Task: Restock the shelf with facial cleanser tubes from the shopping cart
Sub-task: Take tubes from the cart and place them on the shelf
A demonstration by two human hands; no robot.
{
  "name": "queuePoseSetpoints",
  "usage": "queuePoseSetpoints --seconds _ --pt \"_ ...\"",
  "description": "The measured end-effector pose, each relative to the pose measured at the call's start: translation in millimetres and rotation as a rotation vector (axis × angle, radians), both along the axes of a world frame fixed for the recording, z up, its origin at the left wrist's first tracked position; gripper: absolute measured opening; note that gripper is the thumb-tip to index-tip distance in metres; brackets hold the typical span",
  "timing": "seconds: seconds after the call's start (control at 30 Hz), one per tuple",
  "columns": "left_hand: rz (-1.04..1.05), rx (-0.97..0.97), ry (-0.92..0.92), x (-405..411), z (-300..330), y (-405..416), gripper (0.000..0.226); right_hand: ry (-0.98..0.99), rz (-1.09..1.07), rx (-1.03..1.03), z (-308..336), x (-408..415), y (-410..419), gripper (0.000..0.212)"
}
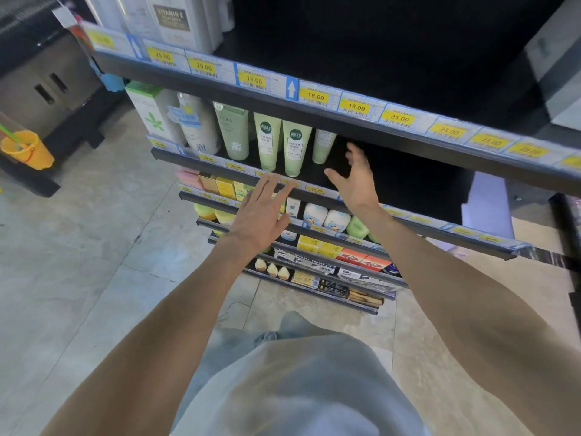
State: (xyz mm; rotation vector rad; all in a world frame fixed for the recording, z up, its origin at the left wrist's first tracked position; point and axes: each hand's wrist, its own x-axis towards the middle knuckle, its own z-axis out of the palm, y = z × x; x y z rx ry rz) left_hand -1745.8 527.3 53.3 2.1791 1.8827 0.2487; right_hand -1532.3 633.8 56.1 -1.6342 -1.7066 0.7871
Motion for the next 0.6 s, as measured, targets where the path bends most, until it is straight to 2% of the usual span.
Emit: queuePoseSetpoints --seconds 0.17,0.33,0.6 --pt "0.008 -0.008 0.031 1.2 9.4 -32.6 0.065 -0.2 0.101 0.027 12.3 25.7 -55.4 0.084" --pt "-0.052 -0.011 0.092 10.7 12.1 -79.4 0.064 -0.448 0.095 0.083 17.1 45.5 -128.5 0.085" --pt "-0.224 -0.028 0.063 61.5 2.7 -172.2 0.064 -0.618 0.055 -0.057 15.6 91.2 -278.0 0.088"
